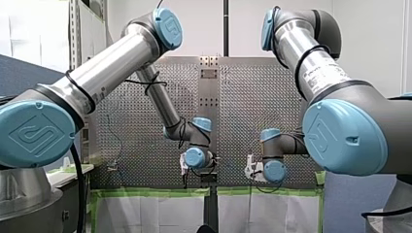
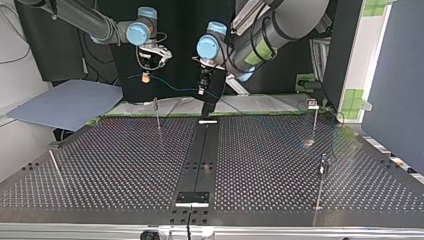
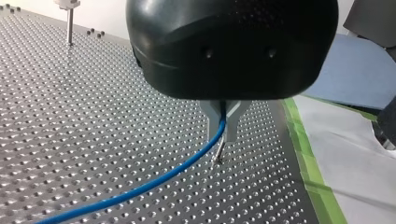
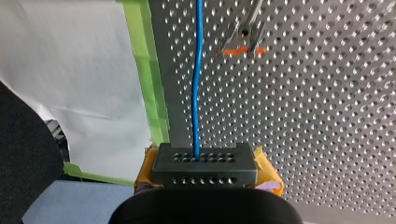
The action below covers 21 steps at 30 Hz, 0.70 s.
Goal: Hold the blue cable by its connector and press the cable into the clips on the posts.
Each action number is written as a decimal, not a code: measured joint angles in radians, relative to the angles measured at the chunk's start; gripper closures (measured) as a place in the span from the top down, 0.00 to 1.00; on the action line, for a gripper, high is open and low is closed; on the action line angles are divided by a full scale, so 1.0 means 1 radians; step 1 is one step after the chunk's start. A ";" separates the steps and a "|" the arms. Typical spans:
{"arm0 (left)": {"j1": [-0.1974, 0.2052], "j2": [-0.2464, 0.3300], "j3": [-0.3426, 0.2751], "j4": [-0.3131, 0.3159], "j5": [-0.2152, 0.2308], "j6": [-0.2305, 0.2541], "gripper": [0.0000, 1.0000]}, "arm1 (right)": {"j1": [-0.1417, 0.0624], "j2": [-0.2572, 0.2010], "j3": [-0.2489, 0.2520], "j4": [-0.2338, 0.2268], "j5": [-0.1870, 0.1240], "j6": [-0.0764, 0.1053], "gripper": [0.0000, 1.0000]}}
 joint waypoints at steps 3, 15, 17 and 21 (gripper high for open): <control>-0.005 -0.027 0.027 0.000 -0.001 -0.004 0.00 | -0.017 0.001 -0.004 0.000 -0.001 -0.003 0.00; -0.026 -0.127 0.122 -0.015 0.005 -0.008 0.00 | -0.109 0.002 -0.008 0.005 -0.058 -0.007 0.00; -0.028 -0.143 0.131 -0.015 0.006 -0.011 0.00 | -0.124 0.002 -0.012 0.007 -0.061 -0.009 0.00; -0.030 -0.166 0.141 -0.014 0.006 -0.019 0.00 | -0.140 0.002 -0.018 0.011 -0.062 -0.012 0.00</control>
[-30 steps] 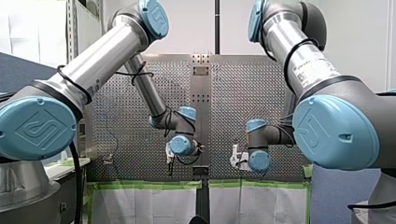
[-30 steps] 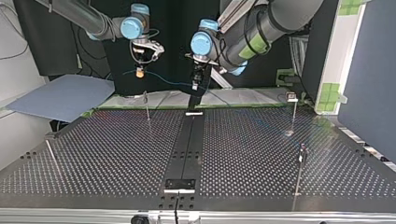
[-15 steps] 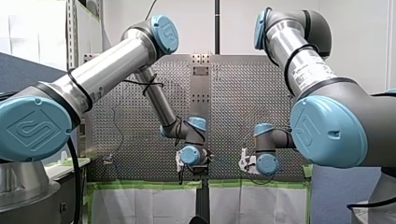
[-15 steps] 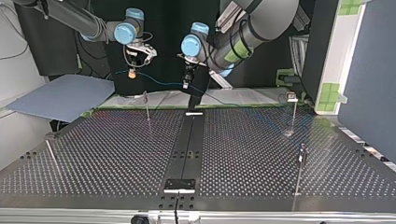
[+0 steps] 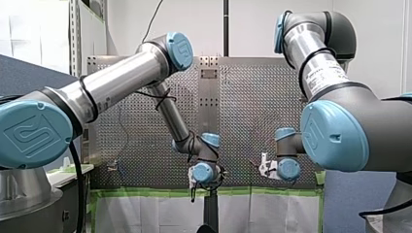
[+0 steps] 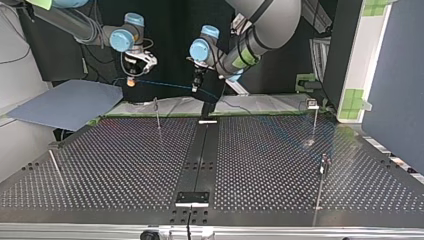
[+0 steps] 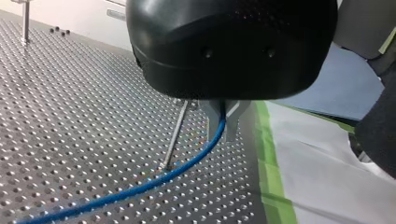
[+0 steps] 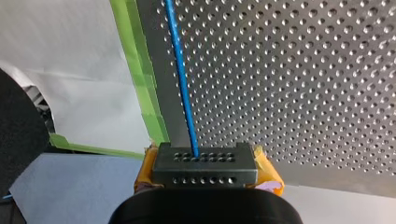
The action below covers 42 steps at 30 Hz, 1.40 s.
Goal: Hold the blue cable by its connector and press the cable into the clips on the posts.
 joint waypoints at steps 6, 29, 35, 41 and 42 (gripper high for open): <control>0.002 -0.008 0.005 0.001 0.000 -0.004 0.00 | -0.016 0.000 -0.009 0.007 0.000 -0.004 0.00; -0.017 -0.048 0.067 0.041 0.041 -0.034 0.00 | -0.060 0.004 -0.093 0.075 -0.026 -0.022 0.00; -0.017 -0.051 0.075 0.043 0.042 -0.044 0.00 | -0.080 0.024 -0.117 0.102 -0.043 -0.014 0.00; -0.014 -0.051 0.077 0.044 0.035 -0.043 0.00 | -0.090 0.069 -0.135 0.116 -0.044 -0.019 0.00; -0.013 -0.051 0.077 0.044 0.035 -0.042 0.00 | -0.092 0.074 -0.138 0.116 -0.044 -0.019 0.00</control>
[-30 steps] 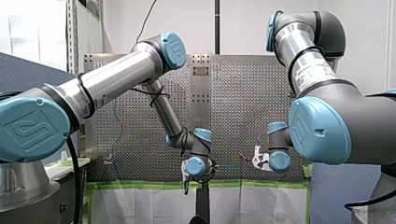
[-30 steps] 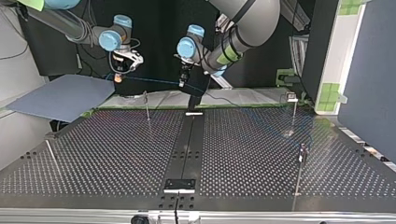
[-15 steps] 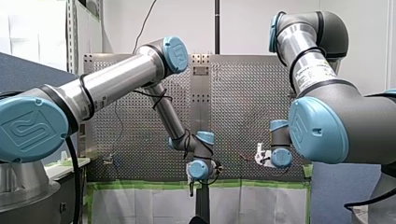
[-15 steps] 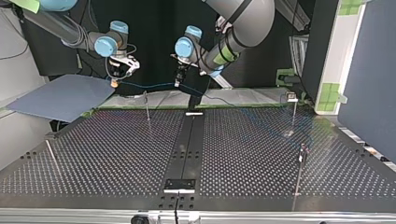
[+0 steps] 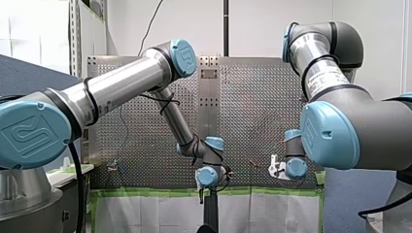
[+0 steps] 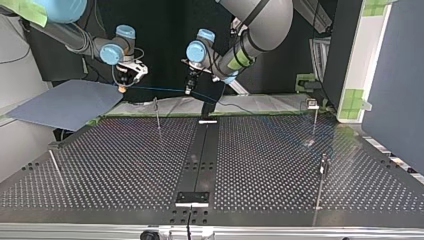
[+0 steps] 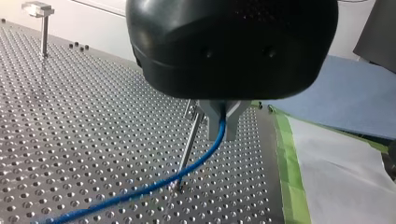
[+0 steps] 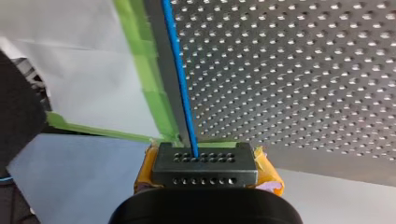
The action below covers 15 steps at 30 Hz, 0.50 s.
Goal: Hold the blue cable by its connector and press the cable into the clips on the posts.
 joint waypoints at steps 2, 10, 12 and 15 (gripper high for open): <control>0.002 0.000 0.000 0.000 0.000 0.004 0.00 | -0.003 0.007 -0.007 0.002 -0.001 0.000 0.00; -0.006 -0.007 0.008 -0.002 -0.007 0.023 0.00 | -0.021 0.011 -0.036 0.013 -0.011 0.003 0.00; -0.007 -0.017 0.018 -0.009 -0.003 0.025 0.00 | -0.029 0.011 -0.042 0.013 -0.020 0.004 0.00; -0.011 -0.041 0.044 -0.030 0.000 0.033 0.00 | -0.038 0.012 -0.048 0.012 -0.034 0.006 0.00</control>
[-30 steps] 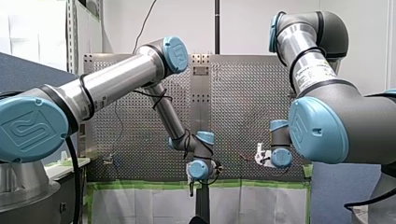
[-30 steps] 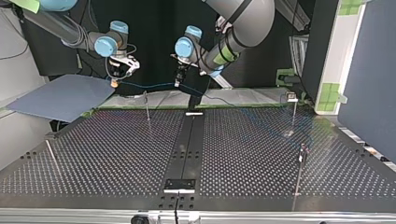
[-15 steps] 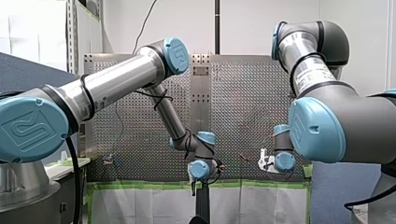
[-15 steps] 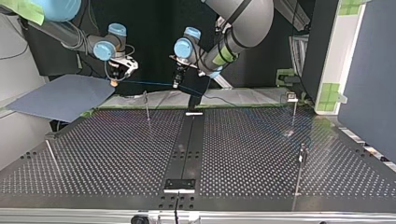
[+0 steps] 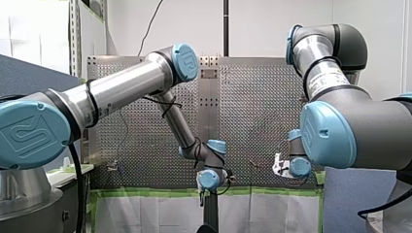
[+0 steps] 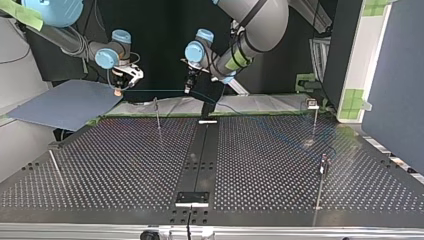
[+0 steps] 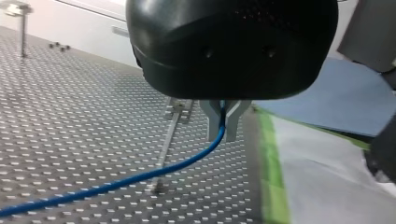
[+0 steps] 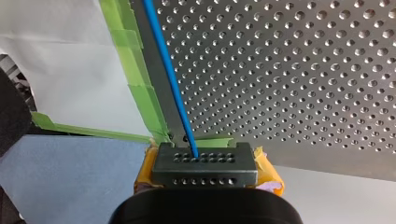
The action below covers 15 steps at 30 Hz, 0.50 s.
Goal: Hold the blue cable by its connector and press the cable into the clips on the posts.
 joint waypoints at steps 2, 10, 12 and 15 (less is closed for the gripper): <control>-0.002 -0.014 0.017 -0.014 0.001 0.002 0.00 | -0.005 0.000 -0.004 -0.001 -0.006 0.002 0.00; -0.006 -0.025 0.056 -0.026 0.004 -0.010 0.00 | -0.025 0.001 -0.026 -0.003 -0.033 0.013 0.00; -0.006 -0.025 0.061 -0.027 0.003 -0.012 0.00 | -0.030 0.001 -0.032 -0.003 -0.043 0.020 0.00; -0.006 -0.025 0.067 -0.030 0.002 -0.014 0.00 | -0.036 0.002 -0.037 -0.004 -0.053 0.031 0.00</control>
